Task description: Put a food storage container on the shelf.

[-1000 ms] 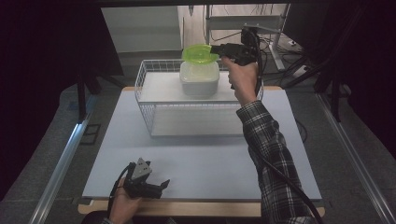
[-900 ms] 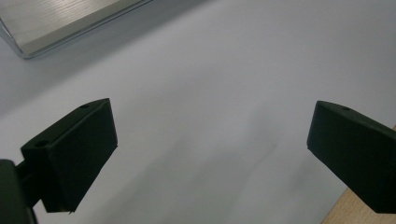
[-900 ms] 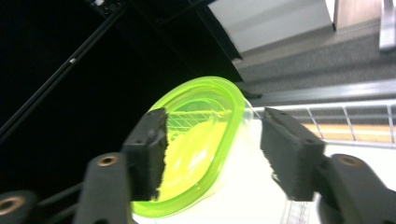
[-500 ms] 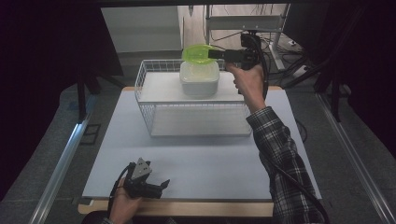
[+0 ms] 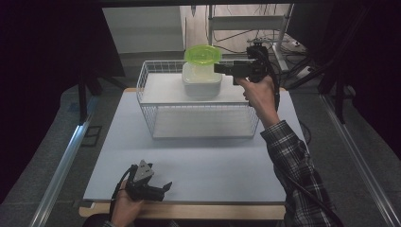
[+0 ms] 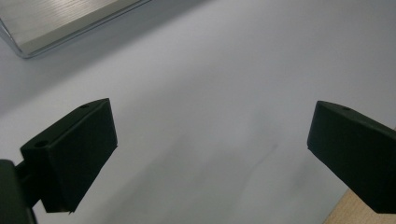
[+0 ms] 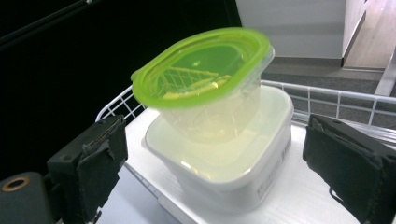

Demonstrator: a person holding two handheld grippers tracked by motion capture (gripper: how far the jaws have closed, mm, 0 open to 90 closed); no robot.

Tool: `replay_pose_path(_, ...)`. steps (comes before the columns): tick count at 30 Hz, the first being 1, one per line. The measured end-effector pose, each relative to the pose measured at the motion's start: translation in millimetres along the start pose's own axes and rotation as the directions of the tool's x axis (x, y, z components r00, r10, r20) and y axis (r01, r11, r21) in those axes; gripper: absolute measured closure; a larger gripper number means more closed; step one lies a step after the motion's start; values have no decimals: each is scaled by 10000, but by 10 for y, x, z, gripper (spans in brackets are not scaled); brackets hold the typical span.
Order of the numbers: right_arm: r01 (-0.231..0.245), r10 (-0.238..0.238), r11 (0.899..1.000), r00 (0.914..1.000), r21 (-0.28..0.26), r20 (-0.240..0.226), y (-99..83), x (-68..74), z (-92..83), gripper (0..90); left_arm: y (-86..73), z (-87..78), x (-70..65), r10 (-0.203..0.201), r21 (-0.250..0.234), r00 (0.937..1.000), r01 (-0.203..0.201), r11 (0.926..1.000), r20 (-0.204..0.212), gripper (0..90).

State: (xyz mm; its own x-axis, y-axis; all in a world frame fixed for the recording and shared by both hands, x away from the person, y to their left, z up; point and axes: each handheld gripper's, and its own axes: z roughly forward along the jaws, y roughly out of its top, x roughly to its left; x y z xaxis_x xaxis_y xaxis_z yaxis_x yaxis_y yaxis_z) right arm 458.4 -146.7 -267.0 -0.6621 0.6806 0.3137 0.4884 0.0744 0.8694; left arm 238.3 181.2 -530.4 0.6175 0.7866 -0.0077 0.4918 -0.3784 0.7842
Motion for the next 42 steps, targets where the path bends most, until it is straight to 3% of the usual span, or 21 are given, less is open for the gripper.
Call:
replay_pose_path(17, 1188, -1195, 9923, 9927, 338, 167, -329, -1, -168, 36, 0, -1, -4, 33, -52, 10000, -32, 10000, 55, 9)
replay_pose_path(24, 1359, -1365, 9891, 9906, 559, 76, -438, 24, -219, 20, -1, 1, -5, 25, -81, 10000, -25, 10000, 58, 9)
replay_pose_path(28, 1738, -1759, 9822, 9841, 710, 251, -503, 53, -238, 15, -1, 2, -5, 22, -103, 10000, -21, 9999, 81, 9)
replay_pose_path(42, 1941, -1950, 9786, 9808, 678, 78, -743, 112, -299, 16, 2, -6, -4, 8, -191, 9999, -5, 9998, 147, 10)
